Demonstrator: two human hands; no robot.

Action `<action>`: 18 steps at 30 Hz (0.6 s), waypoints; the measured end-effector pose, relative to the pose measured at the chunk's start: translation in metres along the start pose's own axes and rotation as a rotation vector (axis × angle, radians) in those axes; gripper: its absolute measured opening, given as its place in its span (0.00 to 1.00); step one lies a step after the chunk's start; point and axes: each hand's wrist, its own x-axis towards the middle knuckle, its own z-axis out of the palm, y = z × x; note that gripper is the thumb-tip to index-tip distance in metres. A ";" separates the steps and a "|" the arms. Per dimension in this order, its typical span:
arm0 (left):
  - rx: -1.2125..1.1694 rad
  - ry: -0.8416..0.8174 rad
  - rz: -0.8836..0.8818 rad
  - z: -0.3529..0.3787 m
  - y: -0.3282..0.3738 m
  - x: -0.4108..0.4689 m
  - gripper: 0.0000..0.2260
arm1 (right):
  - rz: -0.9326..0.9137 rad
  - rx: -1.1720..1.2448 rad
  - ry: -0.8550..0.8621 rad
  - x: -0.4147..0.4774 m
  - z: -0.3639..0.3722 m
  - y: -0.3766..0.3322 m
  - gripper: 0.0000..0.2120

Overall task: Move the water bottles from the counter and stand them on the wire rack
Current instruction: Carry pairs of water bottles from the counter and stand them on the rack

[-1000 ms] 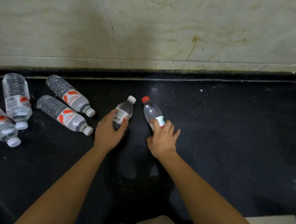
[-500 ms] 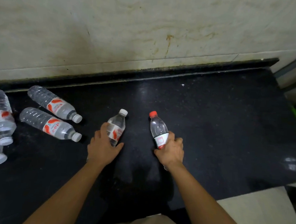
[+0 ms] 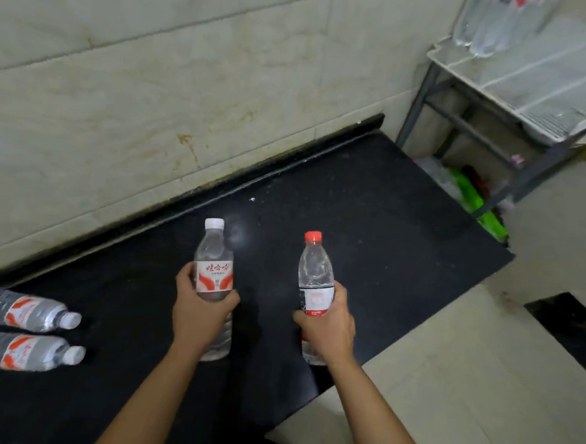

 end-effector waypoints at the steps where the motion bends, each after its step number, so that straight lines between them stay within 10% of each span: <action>1: -0.008 -0.012 0.042 0.016 0.018 -0.007 0.35 | -0.036 0.036 0.010 0.004 -0.019 -0.002 0.35; 18: -0.320 -0.197 0.444 0.343 0.289 -0.184 0.30 | -0.393 0.441 0.388 0.103 -0.457 0.034 0.34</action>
